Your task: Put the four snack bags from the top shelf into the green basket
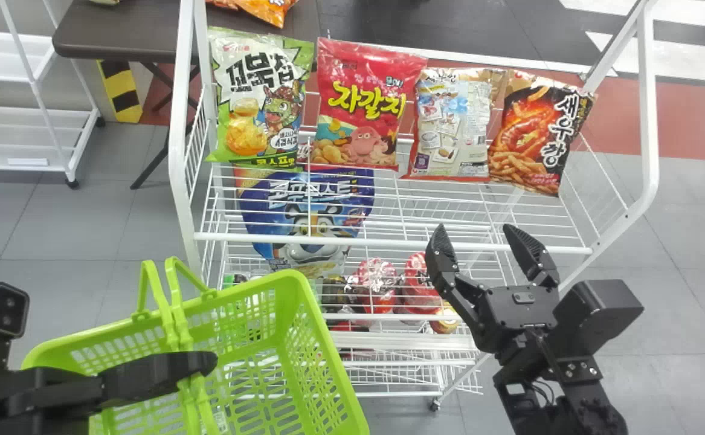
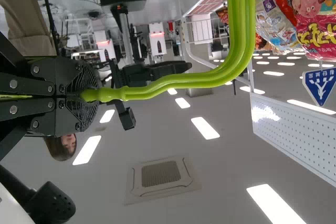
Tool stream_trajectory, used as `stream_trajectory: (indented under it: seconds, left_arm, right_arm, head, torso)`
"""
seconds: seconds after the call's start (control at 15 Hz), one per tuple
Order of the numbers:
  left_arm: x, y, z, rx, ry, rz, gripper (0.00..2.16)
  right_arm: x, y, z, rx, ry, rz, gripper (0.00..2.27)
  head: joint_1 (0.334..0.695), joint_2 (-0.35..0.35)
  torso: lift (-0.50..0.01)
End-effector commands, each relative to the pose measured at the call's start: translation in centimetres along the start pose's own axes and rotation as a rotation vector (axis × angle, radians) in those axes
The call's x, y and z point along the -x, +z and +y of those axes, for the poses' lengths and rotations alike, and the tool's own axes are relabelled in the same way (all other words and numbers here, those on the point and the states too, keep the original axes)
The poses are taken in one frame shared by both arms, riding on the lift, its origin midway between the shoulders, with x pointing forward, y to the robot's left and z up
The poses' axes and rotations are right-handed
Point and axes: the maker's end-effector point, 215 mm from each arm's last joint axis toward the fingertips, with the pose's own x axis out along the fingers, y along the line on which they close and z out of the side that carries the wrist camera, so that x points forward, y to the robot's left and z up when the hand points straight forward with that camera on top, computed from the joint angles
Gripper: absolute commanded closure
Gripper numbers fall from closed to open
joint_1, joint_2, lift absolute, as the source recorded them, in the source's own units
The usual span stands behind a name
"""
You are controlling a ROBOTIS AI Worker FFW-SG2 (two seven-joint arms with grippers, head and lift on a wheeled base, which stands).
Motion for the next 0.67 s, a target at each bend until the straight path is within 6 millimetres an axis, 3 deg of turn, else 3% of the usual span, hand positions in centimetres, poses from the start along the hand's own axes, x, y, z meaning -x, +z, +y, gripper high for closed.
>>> stream_trajectory:
  seconds: [0.0, 0.6]
  left_arm:
    - [-0.1, -0.1, -0.2, 0.001, -0.012, 0.004, 2.15]
    - [0.0, -0.4, -0.1, 0.006, -0.011, 0.003, 2.15]
  right_arm:
    - [0.0, -0.2, 0.1, -0.004, 0.002, 0.008, 0.11]
    - [-0.8, 0.2, 1.3, -0.007, 0.025, -0.004, 0.12]
  head:
    - [0.695, -0.184]
    - [0.695, -0.174]
  torso:
    - [0.000]
    - [0.000]
